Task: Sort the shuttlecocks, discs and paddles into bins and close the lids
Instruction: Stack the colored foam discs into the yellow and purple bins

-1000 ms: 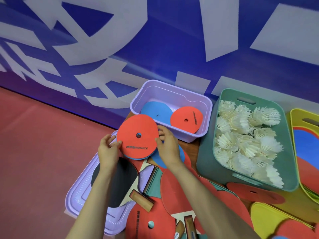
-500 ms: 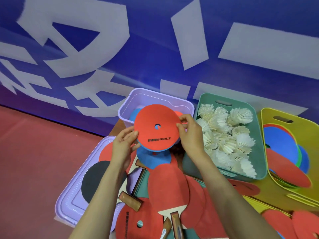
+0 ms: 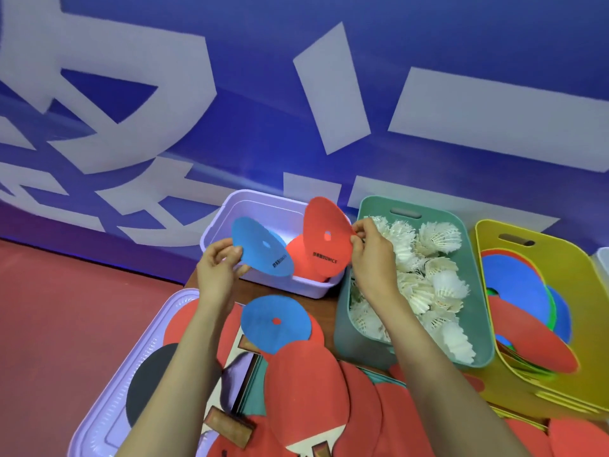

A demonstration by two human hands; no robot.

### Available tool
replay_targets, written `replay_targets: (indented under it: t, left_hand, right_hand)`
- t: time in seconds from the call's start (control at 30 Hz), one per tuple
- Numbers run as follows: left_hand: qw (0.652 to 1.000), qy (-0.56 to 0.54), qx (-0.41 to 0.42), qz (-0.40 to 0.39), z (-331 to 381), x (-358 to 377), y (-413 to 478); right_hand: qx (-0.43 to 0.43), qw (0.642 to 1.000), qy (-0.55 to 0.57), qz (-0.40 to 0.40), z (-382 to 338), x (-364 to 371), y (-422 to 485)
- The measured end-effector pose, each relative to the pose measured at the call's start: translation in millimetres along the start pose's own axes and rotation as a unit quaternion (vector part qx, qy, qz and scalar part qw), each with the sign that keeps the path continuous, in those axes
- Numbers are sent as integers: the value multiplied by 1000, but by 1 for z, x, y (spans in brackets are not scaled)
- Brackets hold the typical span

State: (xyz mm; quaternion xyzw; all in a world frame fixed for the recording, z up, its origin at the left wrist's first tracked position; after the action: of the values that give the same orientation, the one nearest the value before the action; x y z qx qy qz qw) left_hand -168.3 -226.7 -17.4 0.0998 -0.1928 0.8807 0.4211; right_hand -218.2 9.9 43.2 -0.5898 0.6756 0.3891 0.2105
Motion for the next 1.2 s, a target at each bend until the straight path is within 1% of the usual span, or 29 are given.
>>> replay_targets:
  t: [0.1, 0.17, 0.2, 0.27, 0.3, 0.47, 0.57, 0.63, 0.7, 0.77, 0.87, 0.97, 1.03, 1.1, 1.13, 1.2]
  left_hand:
    - [1000, 14, 9, 21, 5, 10, 24]
    - [999, 36, -9, 40, 6, 18, 39]
    - [996, 70, -24, 39, 4, 20, 46]
    - [981, 184, -42, 38, -4, 17, 54]
    - [972, 228, -34, 38, -7, 12, 55]
    - [942, 329, 67, 15, -19, -2, 24]
    - [931, 343, 126, -9, -25, -8, -5]
    - [927, 349, 139, -23, -33, -16, -19]
    - [915, 386, 114, -28, -44, -26, -25]
    - [896, 440, 40, -40, -58, -38, -26]
    - [855, 508, -63, -79, -79, -51, -30]
    - [834, 535, -106, -81, -90, -55, -37]
    - [835, 539, -94, -63, -94, -55, -37]
    - [843, 529, -83, -50, -95, -54, -37]
    - [852, 514, -84, -44, -95, -52, -37]
    - [882, 461, -91, -28, -94, -48, -39]
  right_hand:
    - [27, 1000, 3, -5, 10, 1, 1]
    - [40, 999, 6, -8, 14, 1, 2]
    - [48, 999, 7, -12, 15, 2, 3]
    - [55, 998, 3, -26, 15, 5, 5]
    - [53, 998, 0, -32, 14, 7, 7]
    - [38, 998, -7, -56, 1, 24, 16]
    - [52, 994, -26, -96, -6, 39, 28]
    - [62, 985, -84, -136, -9, 50, 31]
    - [31, 973, -155, -167, -13, 57, 25]
    - [-18, 962, -190, -194, -20, 61, 13]
    - [-77, 951, -166, -249, -30, 69, -17]
    - [-107, 933, -148, -309, -32, 77, -51]
    - [-99, 918, -162, -347, -25, 82, -70]
    - [-77, 905, -175, -379, -12, 89, -84]
    - [-62, 901, -175, -393, -4, 92, -89]
    - [-25, 894, -168, -415, 9, 99, -98]
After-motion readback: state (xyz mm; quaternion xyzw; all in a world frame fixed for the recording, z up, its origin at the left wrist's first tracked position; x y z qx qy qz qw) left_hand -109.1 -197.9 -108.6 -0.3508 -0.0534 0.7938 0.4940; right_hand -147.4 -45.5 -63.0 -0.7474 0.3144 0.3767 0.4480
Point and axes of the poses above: each hand's wrist, its own y-axis towards the middle knuckle, its own x-axis out of the palm, z = x × y, the point moved 2 cm from there along y, towards the middle knuckle, and after that the axes turned 5 degrees about -y, right-handed, at the moved point
